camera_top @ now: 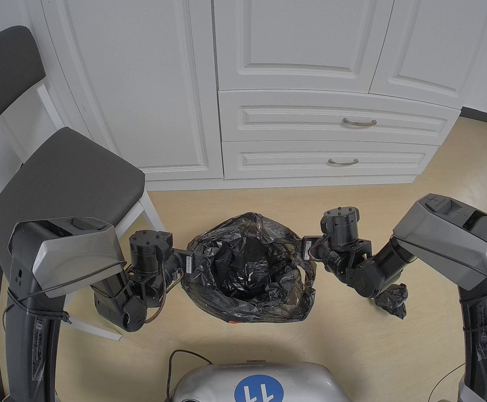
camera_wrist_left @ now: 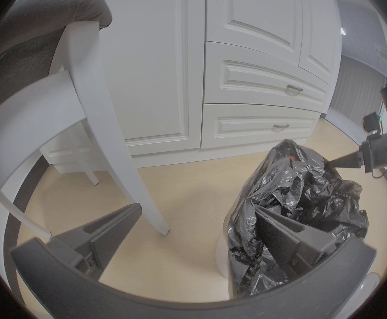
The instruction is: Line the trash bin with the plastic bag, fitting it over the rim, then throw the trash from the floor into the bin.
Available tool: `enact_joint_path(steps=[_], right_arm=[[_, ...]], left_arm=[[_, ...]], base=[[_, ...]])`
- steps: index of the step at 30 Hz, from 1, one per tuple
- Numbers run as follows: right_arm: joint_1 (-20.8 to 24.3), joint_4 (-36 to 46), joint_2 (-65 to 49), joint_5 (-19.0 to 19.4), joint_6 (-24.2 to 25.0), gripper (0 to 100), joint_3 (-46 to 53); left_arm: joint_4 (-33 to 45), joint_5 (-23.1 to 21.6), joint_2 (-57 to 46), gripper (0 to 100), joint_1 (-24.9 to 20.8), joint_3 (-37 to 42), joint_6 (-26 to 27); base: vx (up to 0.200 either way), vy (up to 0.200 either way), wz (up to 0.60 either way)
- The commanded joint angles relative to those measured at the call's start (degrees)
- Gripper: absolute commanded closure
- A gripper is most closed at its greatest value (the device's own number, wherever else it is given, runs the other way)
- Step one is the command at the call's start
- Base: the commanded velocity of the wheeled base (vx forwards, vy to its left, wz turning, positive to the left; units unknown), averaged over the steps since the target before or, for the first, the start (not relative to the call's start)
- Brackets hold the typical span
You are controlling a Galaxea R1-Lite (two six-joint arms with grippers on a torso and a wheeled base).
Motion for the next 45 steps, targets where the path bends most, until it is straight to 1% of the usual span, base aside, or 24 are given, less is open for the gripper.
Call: enact_joint_path(steps=[1,4,6,7,13,15,16,19,26,28,29,30,32,36,45], right_arm=[[-1.31,0.02,2.08,0.12,0.01,0,-1.52],[-1.58,-0.07,3.4,0.12,0.18,0,-2.66],[-1.58,-0.07,3.4,0.12,0.18,0,-2.66],[-1.66,-0.07,4.81,0.12,0.27,0,-3.8],[-2.37,0.55,5.77,0.3,1.76,0,-5.12],[-2.63,0.63,5.95,1.0,1.94,0,-5.21],[-2.72,0.81,5.95,1.97,2.12,0,-5.21],[-2.72,0.9,6.21,2.14,2.12,0,-5.21],[-2.81,0.9,6.92,2.23,2.12,0,-5.12],[-2.81,0.9,7.18,2.23,2.12,0,-5.12],[-2.81,0.9,7.18,2.32,2.12,0,-5.12],[-2.81,0.9,7.36,2.32,2.12,0,-5.21],[-2.81,0.9,7.53,2.32,2.12,0,-5.21],[-2.81,0.9,7.53,2.32,2.12,0,-5.21],[-2.81,0.9,7.44,2.32,2.12,0,-5.12]], left_arm=[[-0.1,0.05,1.11,0,0.2,-1.46,-1.24],[-0.46,-0.03,2.69,0,0.11,-3.57,-2.56],[-0.46,-0.03,2.69,0,0.11,-3.57,-2.56],[-2.39,0.05,4.54,0,0.02,-5.24,-3.7],[-2.48,0.05,5.59,0,0.11,-5.94,-4.14],[-2.04,0.05,5.86,0,0.11,-6.12,-4.49],[-1.69,0.05,6.03,0,0.29,-6.65,-4.58],[-1.33,0.05,6.3,0,0.55,-6.82,-4.58],[2.8,0.05,6.74,0,1.34,-6.82,-4.93],[6.14,0.05,7.09,0,1.52,-7.79,-6.78],[6.31,0.05,7.18,0,1.6,-7.88,-6.95],[7.89,0.05,7.62,0,1.52,-9.28,-9.24],[9.21,0.05,7.62,0,1.52,-9.9,-11.08],[9.39,-0.03,6.39,0,1.52,-9.63,-12.49],[8.77,-0.65,-0.91,0,0.2,-4.62,-12.49]], base=[[0.0,0.0,0.0],[0.0,0.0,0.0],[0.0,0.0,0.0],[0.0,0.0,0.0],[0.0,0.0,0.0],[0.0,0.0,0.0],[0.0,0.0,0.0],[0.0,0.0,0.0],[0.0,0.0,0.0],[0.0,0.0,0.0],[0.0,0.0,0.0],[0.0,0.0,0.0],[0.0,0.0,0.0],[0.0,0.0,0.0],[0.0,0.0,0.0]])
